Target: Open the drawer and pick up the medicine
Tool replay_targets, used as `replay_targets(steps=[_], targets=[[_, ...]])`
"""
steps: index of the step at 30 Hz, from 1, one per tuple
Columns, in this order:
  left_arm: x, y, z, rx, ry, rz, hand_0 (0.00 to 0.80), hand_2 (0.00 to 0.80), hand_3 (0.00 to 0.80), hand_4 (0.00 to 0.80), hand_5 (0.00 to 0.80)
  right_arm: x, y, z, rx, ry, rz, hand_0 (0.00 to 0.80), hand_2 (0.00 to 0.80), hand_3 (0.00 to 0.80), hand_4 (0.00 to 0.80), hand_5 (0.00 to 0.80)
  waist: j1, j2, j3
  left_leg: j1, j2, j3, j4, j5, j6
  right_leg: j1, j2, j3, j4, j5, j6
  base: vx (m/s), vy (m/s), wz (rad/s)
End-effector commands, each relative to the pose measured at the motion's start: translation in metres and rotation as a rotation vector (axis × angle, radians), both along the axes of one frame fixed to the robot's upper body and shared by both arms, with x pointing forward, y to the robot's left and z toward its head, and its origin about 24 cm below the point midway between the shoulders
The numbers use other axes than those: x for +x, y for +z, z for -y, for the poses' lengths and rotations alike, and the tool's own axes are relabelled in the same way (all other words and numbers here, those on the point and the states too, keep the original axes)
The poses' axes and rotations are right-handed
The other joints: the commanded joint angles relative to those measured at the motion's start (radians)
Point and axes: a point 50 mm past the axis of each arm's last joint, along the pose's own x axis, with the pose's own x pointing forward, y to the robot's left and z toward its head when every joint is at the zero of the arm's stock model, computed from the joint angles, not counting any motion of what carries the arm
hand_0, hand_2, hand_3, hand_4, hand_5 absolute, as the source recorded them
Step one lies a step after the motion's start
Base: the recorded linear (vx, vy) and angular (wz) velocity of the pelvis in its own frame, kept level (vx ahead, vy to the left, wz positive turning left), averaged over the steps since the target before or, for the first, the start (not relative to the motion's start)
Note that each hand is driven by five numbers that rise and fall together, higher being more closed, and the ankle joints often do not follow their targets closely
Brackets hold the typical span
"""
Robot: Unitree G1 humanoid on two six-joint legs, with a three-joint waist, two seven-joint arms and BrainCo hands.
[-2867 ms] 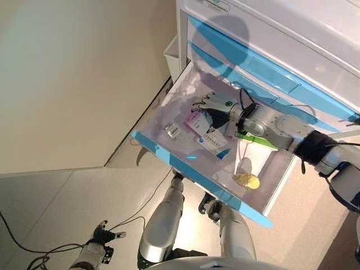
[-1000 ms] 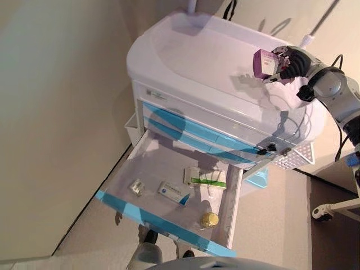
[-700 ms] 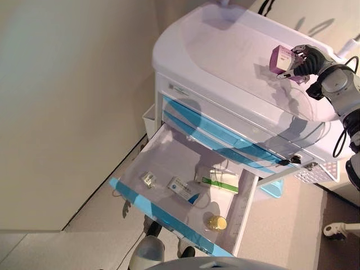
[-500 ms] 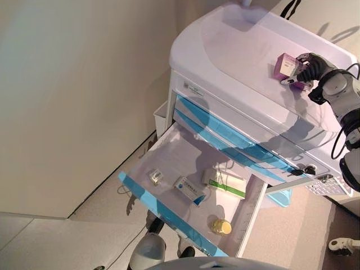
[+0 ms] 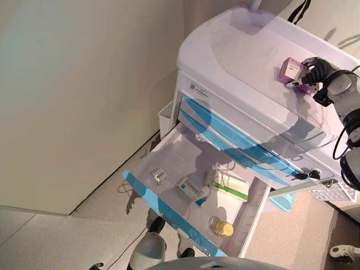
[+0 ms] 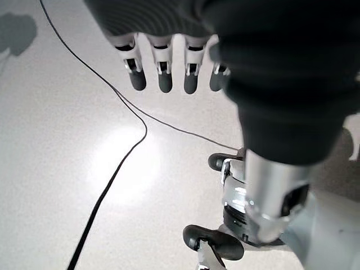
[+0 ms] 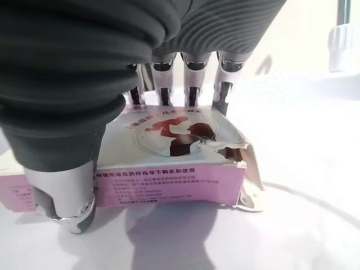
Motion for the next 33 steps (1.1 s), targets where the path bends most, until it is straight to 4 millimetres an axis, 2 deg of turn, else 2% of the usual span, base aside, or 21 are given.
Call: replay_targets(steps=[1, 4, 10, 13, 14, 15, 18, 23, 24, 25, 26, 28, 29, 33], targets=[[-0.001, 0.003, -0.008, 0.015, -0.009, -0.019, 0.0, 0.0, 0.0, 0.0, 0.0, 0.004, -0.024, -0.016, -0.082, 0.081, -0.127, 0.0, 0.0, 0.0, 0.0, 0.0, 0.007, 0.009, -0.021, 0.049, -0.023, 0.001, -0.005, -0.045, 0.022, -0.05, -0.044, -0.003, 0.142, 0.002, 0.067, 0.0, 0.0, 0.0], [0.0, 0.002, -0.006, 0.013, -0.003, -0.015, 0.0, 0.0, 0.0, 0.0, 0.0, 0.007, -0.024, -0.02, -0.066, 0.086, -0.091, 0.0, 0.0, 0.0, 0.0, 0.0, 0.002, 0.012, -0.023, 0.055, -0.022, 0.006, -0.006, -0.046, 0.022, -0.046, -0.043, 0.002, 0.139, 0.004, 0.067, 0.0, 0.0, 0.0], [-0.004, 0.001, -0.004, 0.013, 0.012, -0.021, 0.0, 0.0, 0.0, 0.0, 0.0, 0.009, -0.002, -0.025, -0.03, 0.089, 0.052, 0.0, 0.0, 0.0, 0.0, 0.0, -0.012, 0.014, -0.032, 0.067, -0.019, 0.018, -0.01, -0.05, 0.023, -0.038, -0.043, 0.014, 0.131, 0.01, 0.069, -0.013, 0.005, -0.02], [-0.008, 0.0, -0.003, 0.015, 0.017, -0.028, 0.0, 0.0, 0.0, 0.0, 0.0, 0.008, 0.008, -0.024, -0.028, 0.086, 0.105, 0.0, 0.0, 0.0, 0.0, 0.0, -0.021, 0.016, -0.037, 0.077, -0.015, 0.035, -0.009, -0.055, 0.026, -0.034, -0.043, 0.031, 0.129, 0.015, 0.071, -0.021, 0.014, -0.09], [-0.011, 0.0, -0.002, 0.012, 0.022, -0.033, 0.0, 0.0, 0.0, 0.0, 0.0, 0.008, 0.018, -0.026, -0.023, 0.093, 0.155, 0.0, 0.0, 0.0, 0.0, 0.0, -0.028, 0.018, -0.043, 0.083, -0.013, 0.049, -0.009, -0.058, 0.026, -0.031, -0.041, 0.044, 0.125, 0.019, 0.073, -0.025, 0.021, -0.22], [-0.011, 0.0, -0.002, 0.012, 0.022, -0.033, 0.0, 0.0, 0.0, 0.0, 0.0, 0.008, 0.018, -0.026, -0.023, 0.093, 0.155, 0.0, 0.0, 0.0, 0.0, 0.0, -0.027, 0.018, -0.042, 0.084, -0.012, 0.05, -0.009, -0.059, 0.026, -0.031, -0.041, 0.045, 0.124, 0.02, 0.073, -0.017, 0.03, -0.21], [-0.014, -0.003, 0.003, -0.002, 0.03, -0.028, 0.0, 0.0, 0.0, 0.0, 0.0, 0.003, 0.043, -0.031, 0.049, 0.158, 0.308, 0.0, 0.0, 0.0, 0.0, 0.0, -0.052, 0.026, -0.055, 0.102, -0.006, 0.085, -0.012, -0.066, 0.029, -0.026, -0.037, 0.078, 0.114, 0.029, 0.077, -0.025, 0.038, -0.26], [-0.016, -0.004, 0.007, -0.011, 0.036, -0.022, 0.0, 0.0, 0.0, 0.0, 0.0, -0.006, 0.056, -0.029, 0.115, 0.199, 0.41, 0.0, 0.0, 0.0, 0.0, 0.0, -0.073, 0.036, -0.07, 0.124, 0.001, 0.126, -0.014, -0.076, 0.031, -0.021, -0.033, 0.116, 0.106, 0.039, 0.082, -0.033, 0.046, -0.42], [-0.017, -0.005, 0.009, -0.016, 0.041, -0.018, 0.0, 0.0, 0.0, 0.0, 0.0, -0.01, 0.063, -0.03, 0.147, 0.228, 0.452, 0.0, 0.0, 0.0, 0.0, 0.0, -0.09, 0.043, -0.08, 0.135, 0.004, 0.145, -0.014, -0.08, 0.033, -0.017, -0.031, 0.136, 0.101, 0.044, 0.082, -0.014, 0.027, -0.39], [-0.017, -0.005, 0.009, -0.016, 0.041, -0.019, 0.0, 0.0, 0.0, 0.0, 0.0, -0.01, 0.063, -0.029, 0.147, 0.227, 0.452, 0.0, 0.0, 0.0, 0.0, 0.0, -0.089, 0.042, -0.08, 0.136, 0.005, 0.146, -0.014, -0.081, 0.033, -0.017, -0.031, 0.137, 0.101, 0.044, 0.082, -0.037, 0.054, -0.4], [-0.02, -0.006, 0.013, -0.03, 0.041, -0.021, 0.0, 0.0, 0.0, 0.0, 0.0, -0.014, 0.069, -0.037, 0.172, 0.298, 0.467, 0.0, 0.0, 0.0, 0.0, 0.0, -0.107, 0.05, -0.09, 0.147, 0.01, 0.172, -0.013, -0.086, 0.034, -0.017, -0.029, 0.164, 0.096, 0.049, 0.084, -0.023, 0.028, -0.36], [-0.022, -0.006, 0.015, -0.035, 0.042, -0.022, 0.0, 0.0, 0.0, 0.0, 0.0, -0.015, 0.067, -0.035, 0.182, 0.295, 0.466, 0.0, 0.0, 0.0, 0.0, 0.0, -0.111, 0.052, -0.094, 0.152, 0.012, 0.181, -0.013, -0.088, 0.035, -0.015, -0.028, 0.173, 0.091, 0.052, 0.084, -0.036, 0.032, -0.43], [-0.023, -0.008, 0.018, -0.049, 0.043, -0.025, 0.0, 0.0, 0.0, 0.0, 0.0, -0.019, 0.072, -0.037, 0.19, 0.333, 0.473, 0.0, 0.0, 0.0, 0.0, 0.0, -0.131, 0.058, -0.103, 0.162, 0.018, 0.208, -0.017, -0.091, 0.036, -0.016, -0.026, 0.2, 0.08, 0.062, 0.086, -0.043, 0.029, -0.42], [-0.025, -0.009, 0.022, -0.062, 0.042, -0.029, 0.0, 0.0, 0.0, 0.0, 0.0, -0.025, 0.073, -0.038, 0.227, 0.379, 0.478, 0.0, 0.0, 0.0, 0.0, 0.0, -0.149, 0.065, -0.113, 0.174, 0.026, 0.238, -0.024, -0.092, 0.035, -0.016, -0.022, 0.228, 0.067, 0.074, 0.086, -0.053, 0.016, -0.41]])
